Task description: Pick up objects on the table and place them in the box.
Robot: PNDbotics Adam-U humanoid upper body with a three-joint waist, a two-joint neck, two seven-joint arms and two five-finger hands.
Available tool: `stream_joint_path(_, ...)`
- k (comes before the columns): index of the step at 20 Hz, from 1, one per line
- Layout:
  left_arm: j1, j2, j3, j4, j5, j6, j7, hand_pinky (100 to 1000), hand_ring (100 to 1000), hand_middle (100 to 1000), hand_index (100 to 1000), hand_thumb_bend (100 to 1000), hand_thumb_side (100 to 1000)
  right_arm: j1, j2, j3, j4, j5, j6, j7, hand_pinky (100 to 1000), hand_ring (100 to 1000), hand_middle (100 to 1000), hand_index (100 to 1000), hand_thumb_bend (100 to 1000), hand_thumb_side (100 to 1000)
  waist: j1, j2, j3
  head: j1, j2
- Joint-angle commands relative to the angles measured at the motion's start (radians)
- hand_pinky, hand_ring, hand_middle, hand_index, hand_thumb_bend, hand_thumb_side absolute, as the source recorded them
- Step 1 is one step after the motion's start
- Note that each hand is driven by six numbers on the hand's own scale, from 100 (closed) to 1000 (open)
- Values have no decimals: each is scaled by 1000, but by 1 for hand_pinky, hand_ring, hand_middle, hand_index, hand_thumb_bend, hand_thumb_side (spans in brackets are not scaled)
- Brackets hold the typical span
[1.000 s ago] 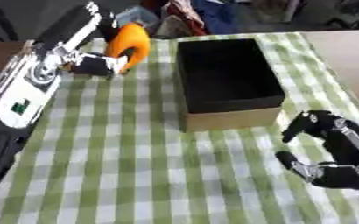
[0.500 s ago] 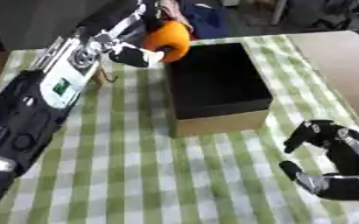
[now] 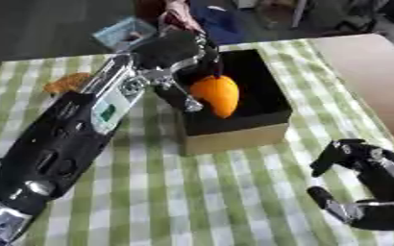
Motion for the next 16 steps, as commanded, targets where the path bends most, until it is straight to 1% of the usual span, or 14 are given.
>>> stream_joint_path(1,-17,9,15,-23,10,-16,-29,665,548,545,747,704,325,-8,-16,-5,-19,-7,-2,2,669,542,512,567,338,100,-4,-15,2,-5,-11)
stream_joint_path(2,-18,14,22,-31,19,-13,-29,665,548,545,752,763,323,-7,-16,-6,-19,-7,-2,1,669,542,512,567,341,100,-5,-15,4,-6,-11)
stream_joint_path(3,-20,19,30,-39,29,-7,-26,666,550,551,765,795,354,-7,-16,-7,-19,-6,-2,1,669,542,512,567,341,100,-6,-16,6,-7,-10)
stream_joint_path(6,-23,47,57,-69,62,19,-10,666,546,547,756,772,331,-3,-16,-9,-17,-4,-2,-1,669,542,512,567,341,100,-9,-20,17,-11,-9)
stream_joint_path(7,-23,61,68,-82,77,32,-2,664,543,543,752,755,310,-1,-16,-10,-16,-3,-2,-2,669,542,512,567,341,100,-10,-22,22,-14,-8)
stream_joint_path(8,-22,78,80,-97,93,45,5,664,542,542,750,750,300,1,-17,-11,-15,-2,-2,-2,669,542,512,567,341,100,-11,-24,27,-17,-7)
stream_joint_path(9,-23,96,93,-110,109,61,10,662,538,537,743,722,262,3,-18,-11,-14,-1,-3,-3,669,542,512,567,341,100,-12,-26,32,-20,-6)
stream_joint_path(11,-24,137,119,-127,135,95,21,661,536,533,739,706,237,6,-21,-12,-13,1,-3,-5,669,542,512,567,341,100,-12,-30,40,-24,-5)
stream_joint_path(13,-25,178,146,-122,139,129,34,658,533,530,736,702,228,10,-23,-14,-12,3,-4,-6,669,542,512,567,340,100,-12,-34,49,-29,-5)
stream_joint_path(16,-18,228,190,-73,109,179,66,655,530,527,733,701,222,15,-25,-17,-10,5,-5,-8,669,542,512,568,340,100,-11,-37,58,-36,-7)
